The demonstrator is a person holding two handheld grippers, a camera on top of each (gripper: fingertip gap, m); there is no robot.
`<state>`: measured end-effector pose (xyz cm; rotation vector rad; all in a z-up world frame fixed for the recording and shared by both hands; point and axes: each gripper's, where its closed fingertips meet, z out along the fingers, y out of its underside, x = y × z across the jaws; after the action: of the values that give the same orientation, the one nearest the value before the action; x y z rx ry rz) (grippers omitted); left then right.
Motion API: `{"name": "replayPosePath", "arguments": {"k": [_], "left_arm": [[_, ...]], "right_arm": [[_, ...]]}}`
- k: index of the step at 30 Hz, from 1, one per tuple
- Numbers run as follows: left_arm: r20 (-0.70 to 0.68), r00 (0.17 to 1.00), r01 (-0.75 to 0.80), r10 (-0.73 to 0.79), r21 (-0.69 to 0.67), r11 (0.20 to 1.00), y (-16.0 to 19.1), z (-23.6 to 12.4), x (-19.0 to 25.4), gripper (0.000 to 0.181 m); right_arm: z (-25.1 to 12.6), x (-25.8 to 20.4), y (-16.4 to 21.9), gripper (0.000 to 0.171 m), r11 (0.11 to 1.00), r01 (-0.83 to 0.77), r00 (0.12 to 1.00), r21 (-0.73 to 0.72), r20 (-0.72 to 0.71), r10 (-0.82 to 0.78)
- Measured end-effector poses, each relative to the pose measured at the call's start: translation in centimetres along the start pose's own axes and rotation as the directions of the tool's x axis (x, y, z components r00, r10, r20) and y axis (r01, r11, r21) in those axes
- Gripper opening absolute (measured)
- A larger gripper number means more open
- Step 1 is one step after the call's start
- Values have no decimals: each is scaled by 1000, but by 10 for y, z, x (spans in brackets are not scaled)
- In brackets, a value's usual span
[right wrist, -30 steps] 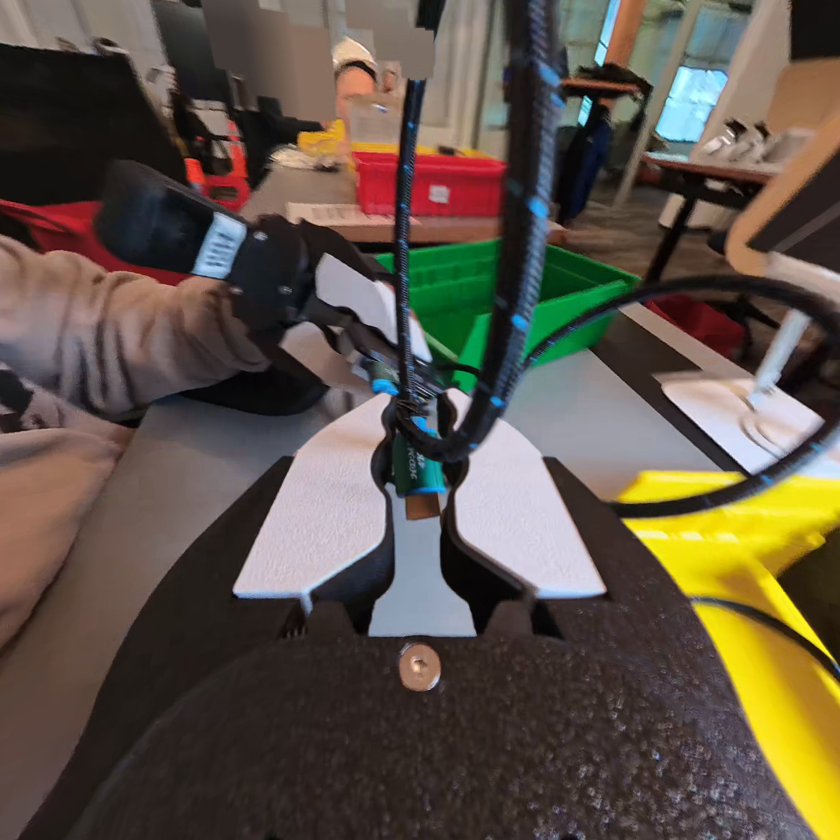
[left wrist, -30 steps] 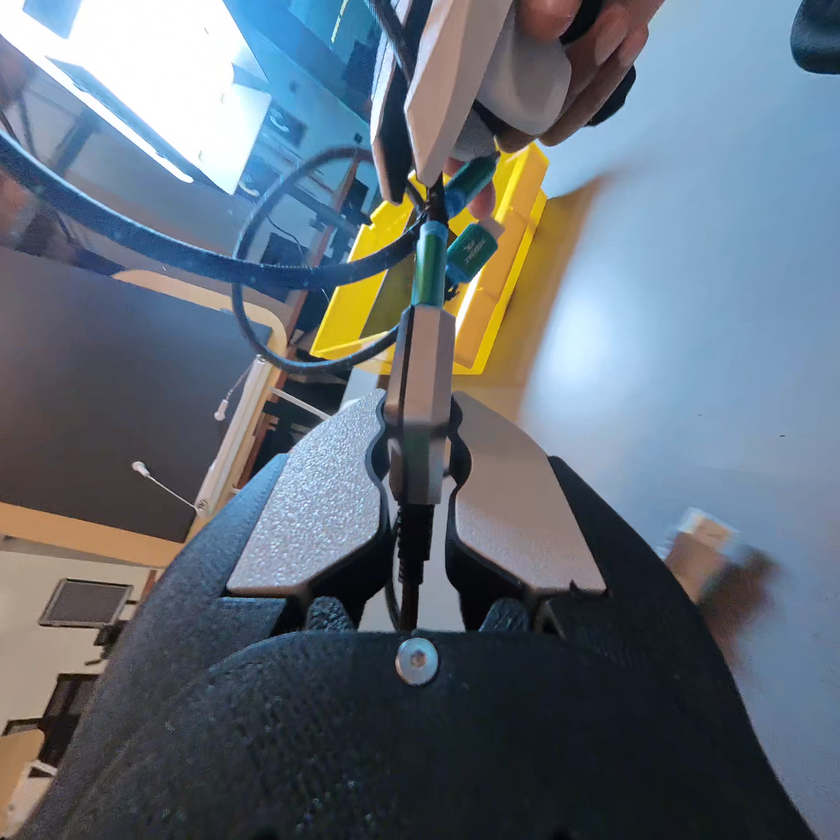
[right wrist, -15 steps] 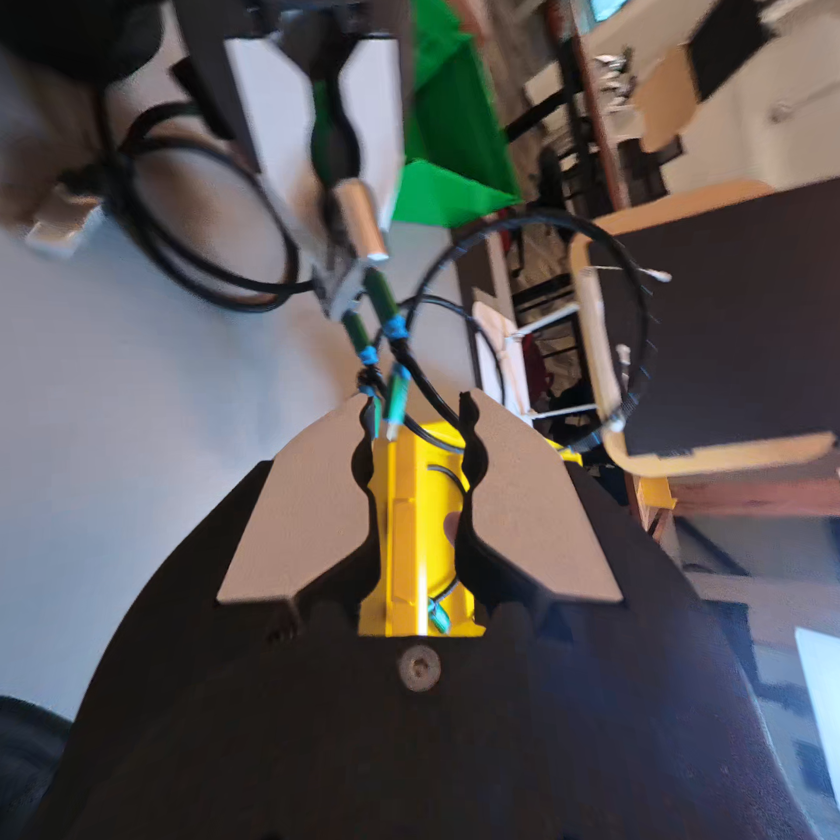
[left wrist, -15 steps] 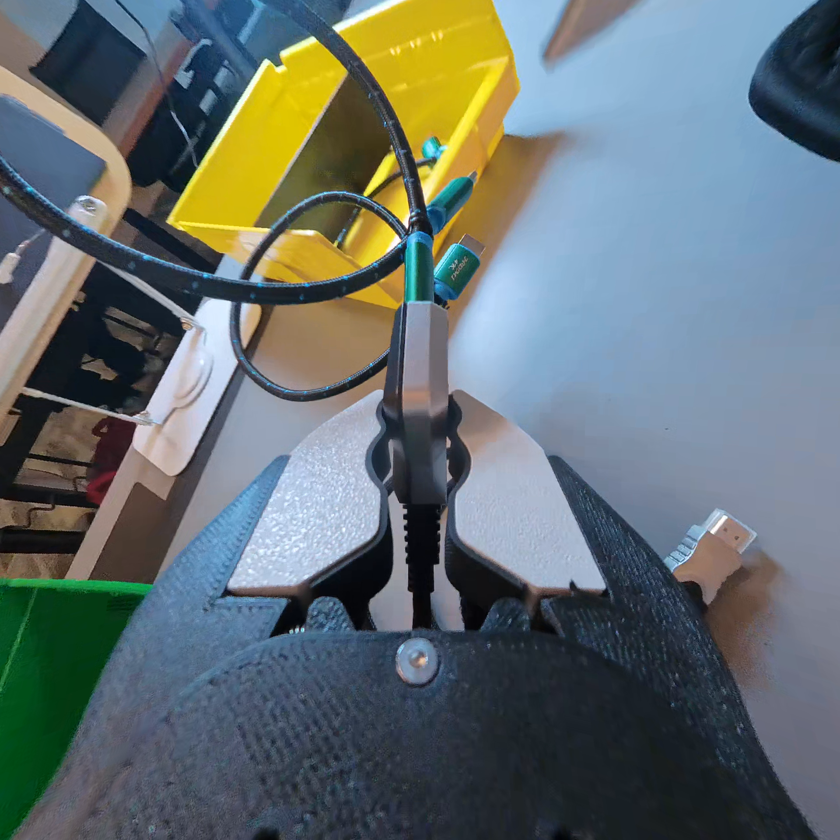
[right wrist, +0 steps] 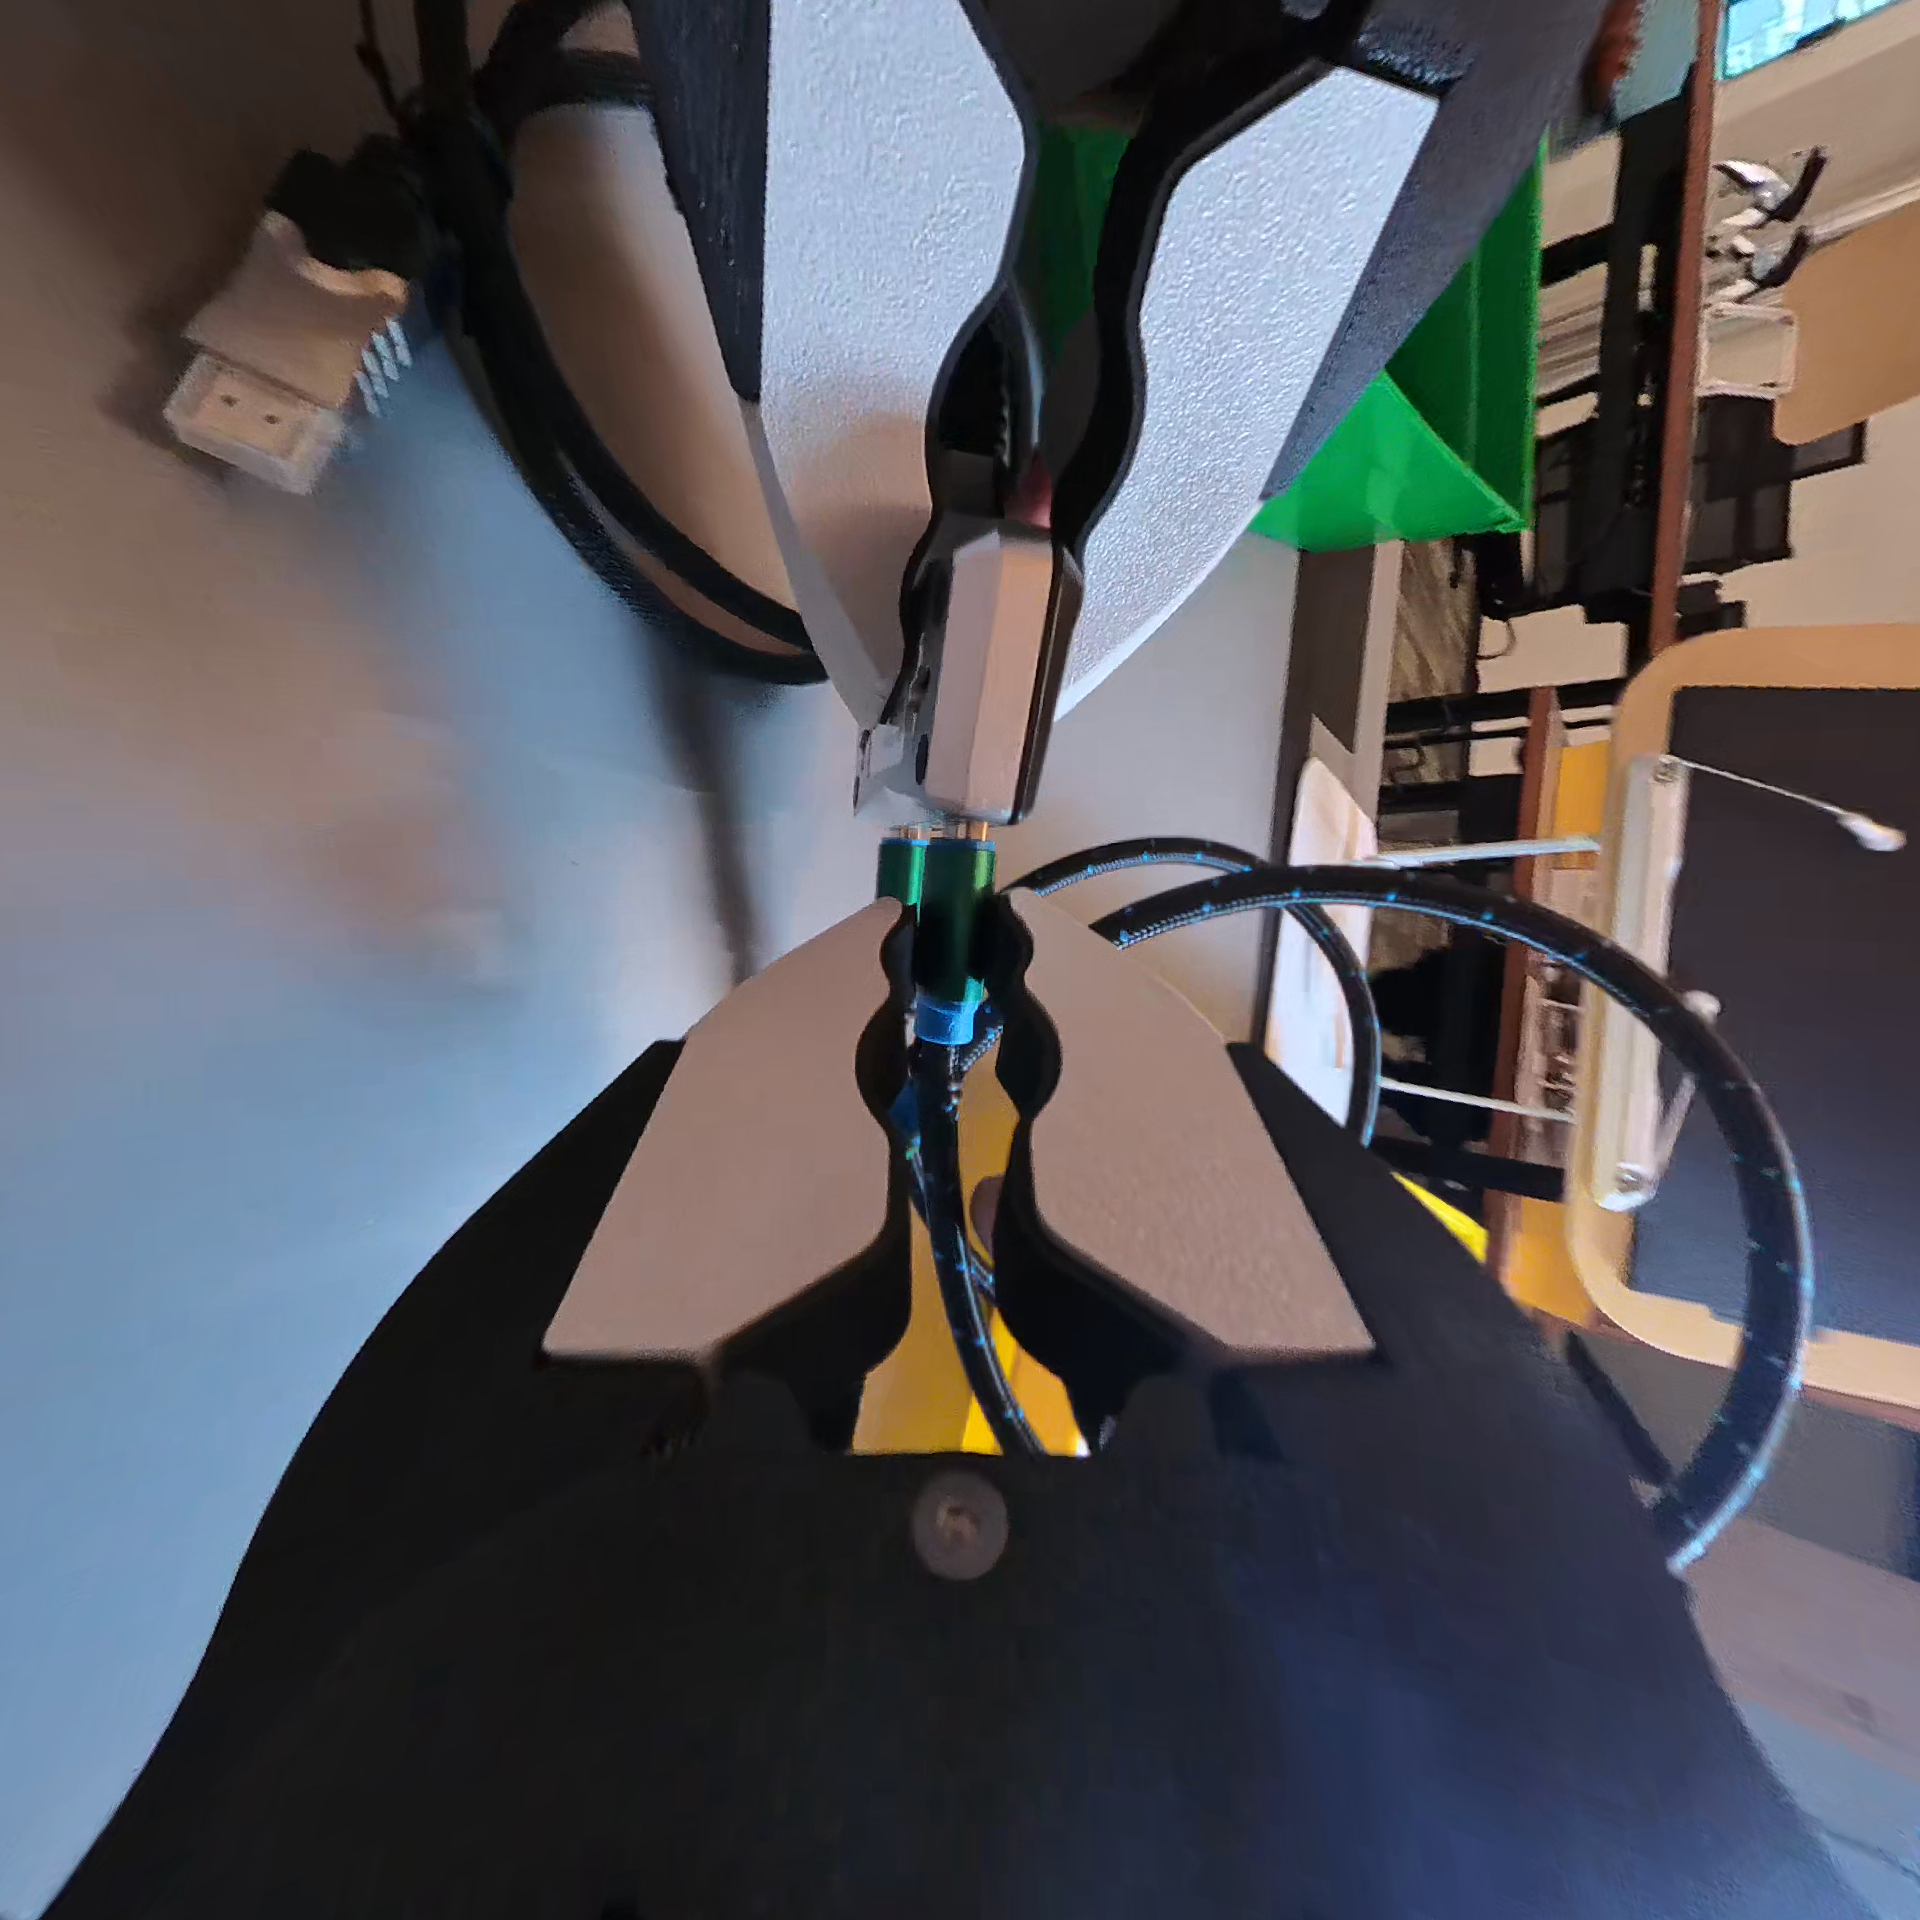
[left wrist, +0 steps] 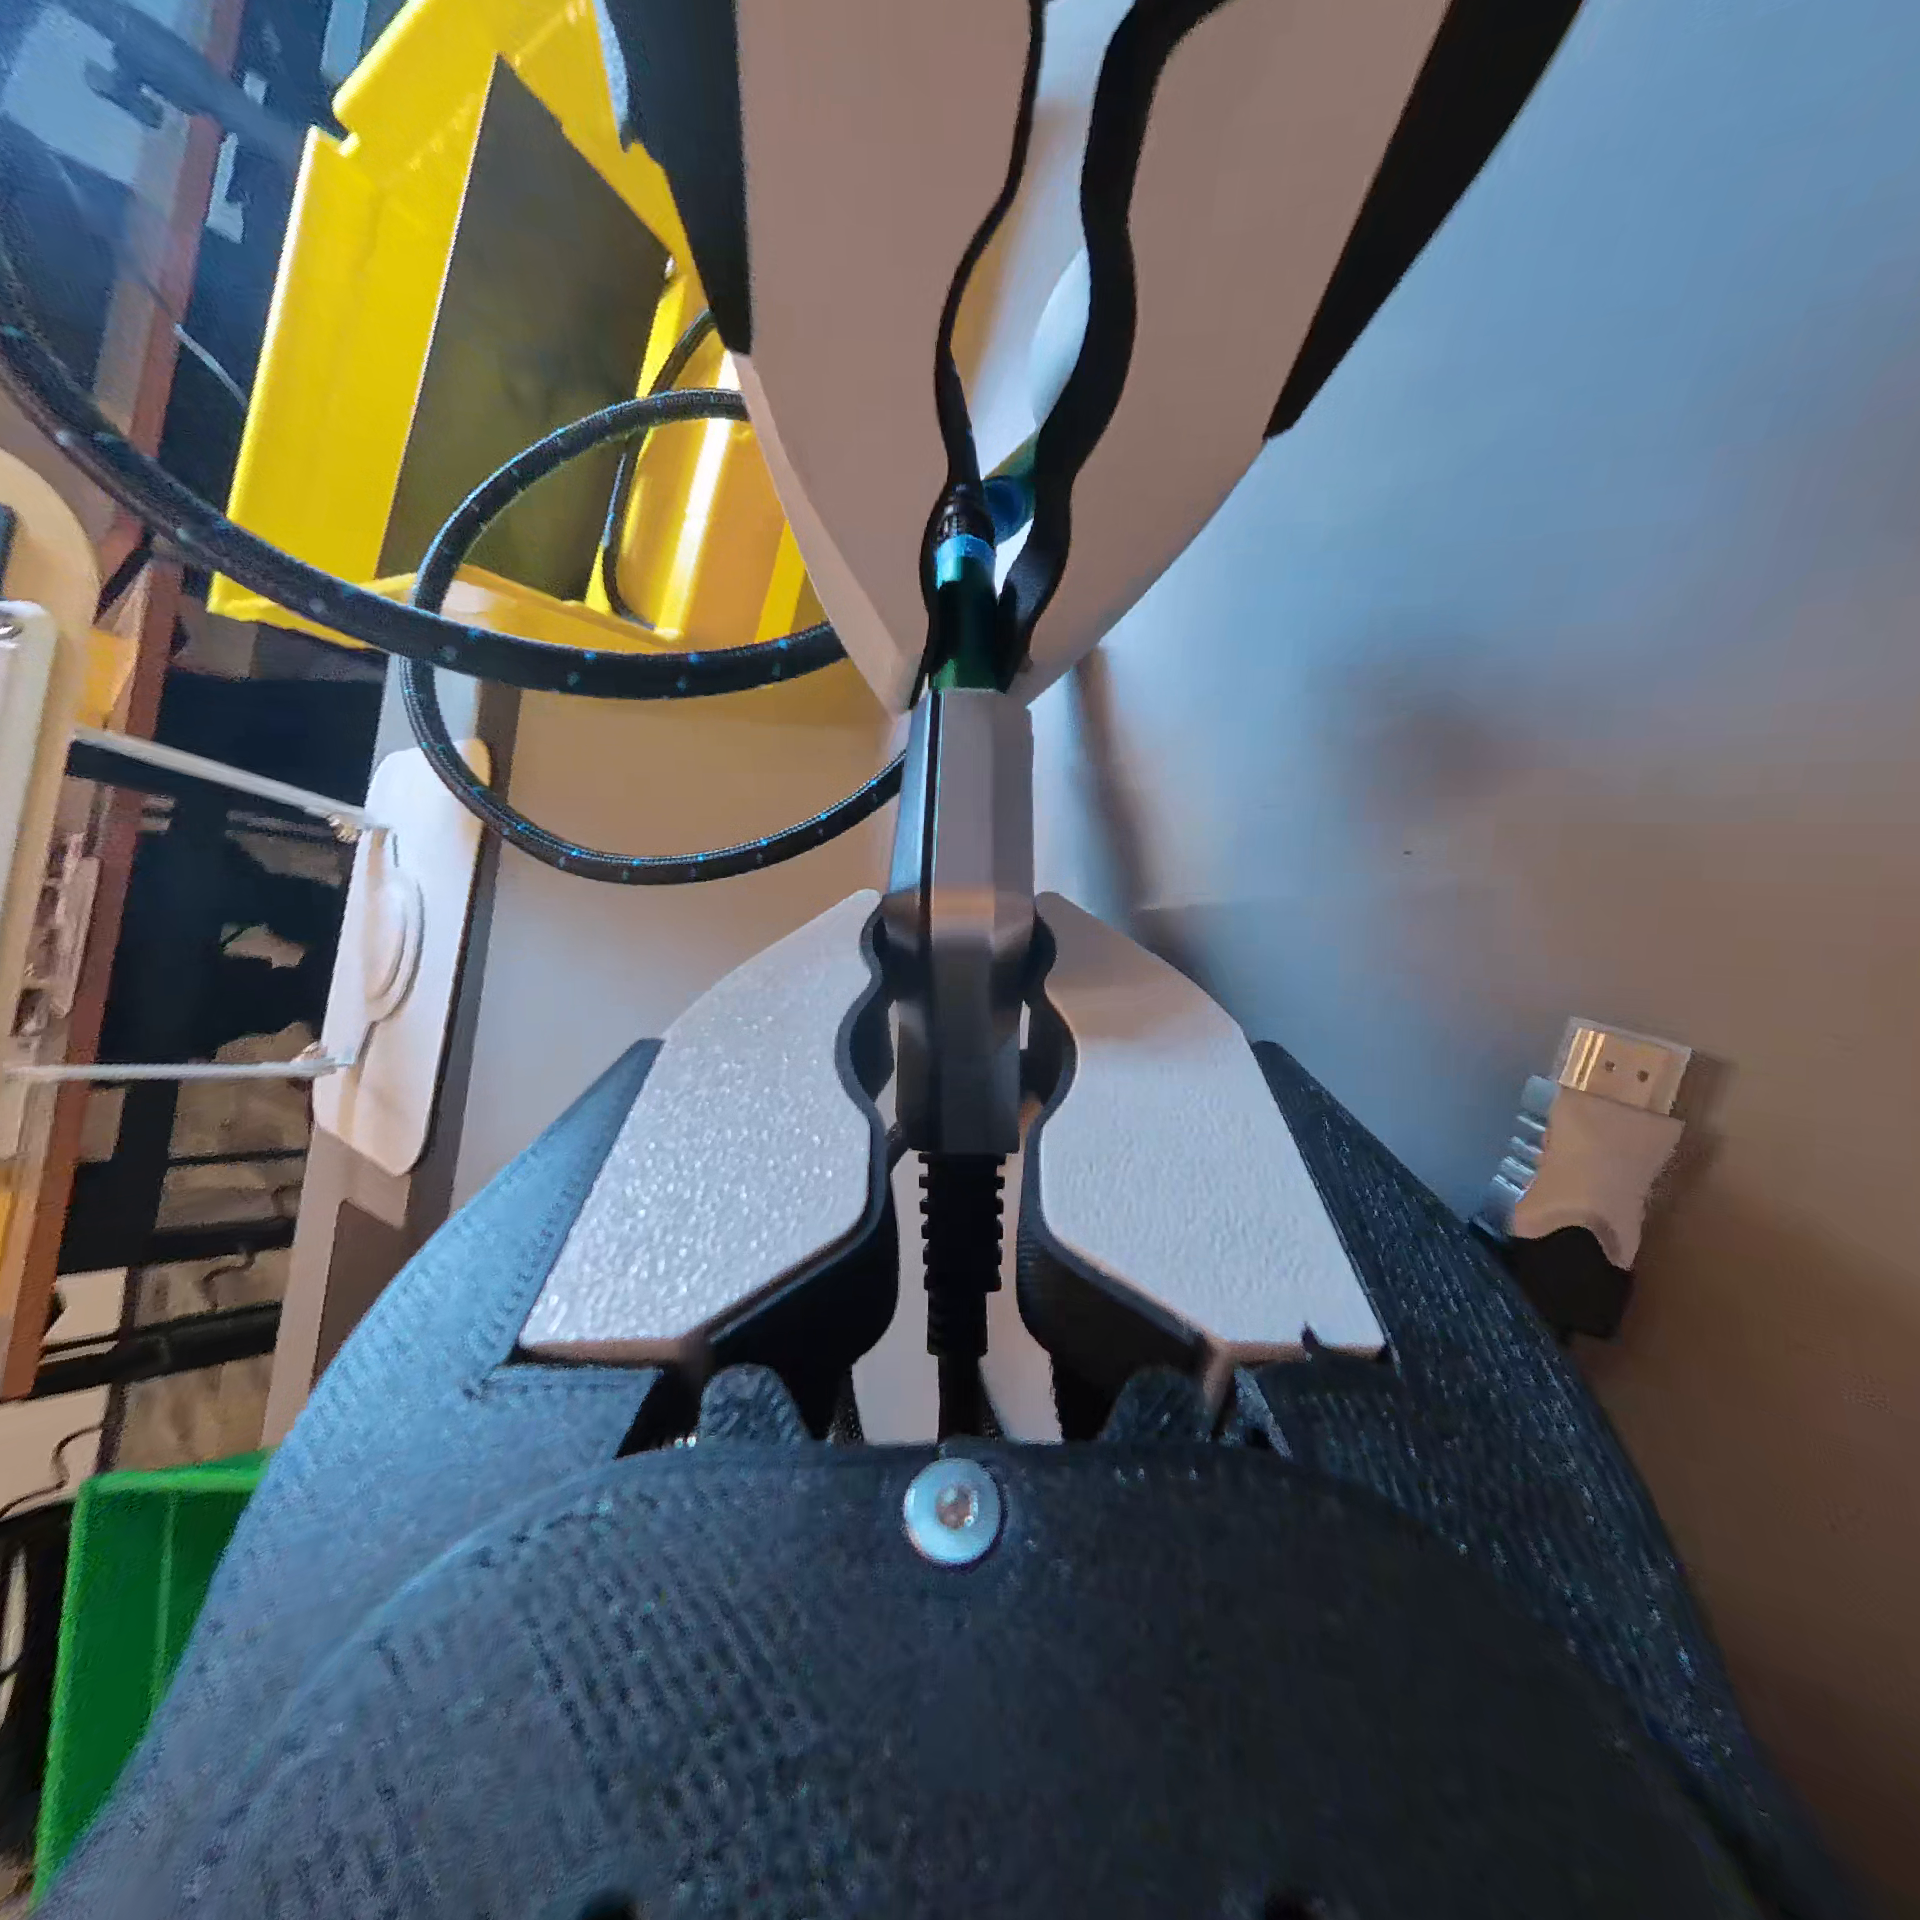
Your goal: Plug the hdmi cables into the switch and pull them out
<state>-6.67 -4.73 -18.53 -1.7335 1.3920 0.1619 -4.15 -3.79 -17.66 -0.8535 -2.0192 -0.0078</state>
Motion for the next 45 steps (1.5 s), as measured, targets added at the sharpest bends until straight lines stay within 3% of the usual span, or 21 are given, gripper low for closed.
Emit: {"name": "replayPosePath", "arguments": {"k": [4, 7, 11, 15, 18, 23, 26, 28, 31, 33, 36, 39, 45], "left_arm": [[-69, 997, 53, -47, 80, 995, -8, -6, 3, 23], [-29, 999, 45, -45, -8, 999, 12, -11, -7, 23], [25, 979, 198, -201, 98, 975, 25, -31, -37, 22], [-31, 954, 296, -297, 226, 928, 14, -40, -45, 22], [-38, 946, 321, -323, 272, 907, 10, -42, -48, 22], [-29, 941, 325, -338, 366, 872, 1, -51, -54, 22], [-16, 924, 354, -381, 409, 841, -1, -54, -61, 22], [-13, 926, 347, -376, 419, 839, -2, -55, -61, 22], [-20, 931, 339, -364, 413, 845, -3, -54, -58, 22], [-15, 937, 326, -350, 402, 855, -3, -53, -56, 22], [-10, 942, 312, -335, 393, 865, -4, -51, -54, 22], [-9, 946, 302, -323, 385, 872, -5, -49, -51, 22], [23, 969, 226, -246, 318, 921, -3, -40, -42, 22]], "right_arm": [[-11, 1, -5, 12, 997, -36, 998, 61, 57, 32], [-18, 7, 45, 12, 990, -8, 999, -144, 37, 13], [-68, 58, 47, 12, 958, -264, 953, 110, -123, 277], [-109, 114, 64, 12, 909, -345, 865, 234, -298, 405], [-99, 135, 71, 12, 854, -422, 832, 305, -245, 498], [-43, 160, 105, 22, 789, -587, 754, 179, -234, 614], [-40, 180, 105, 32, 710, -651, 659, 269, -263, 704], [-48, 188, 94, 39, 686, -654, 644, 320, -241, 726], [-65, 186, 57, 36, 696, -590, 705, 408, -160, 691], [-70, 173, 32, 34, 749, -522, 782, 407, -124, 611], [-57, 131, 1, 34, 860, -419, 899, 291, 2, 438], [-31, 88, -11, 34, 948, -284, 958, 143, 95, 272], [11, 51, -6, 27, 994, -67, 989, -84, 124, 77]]}}
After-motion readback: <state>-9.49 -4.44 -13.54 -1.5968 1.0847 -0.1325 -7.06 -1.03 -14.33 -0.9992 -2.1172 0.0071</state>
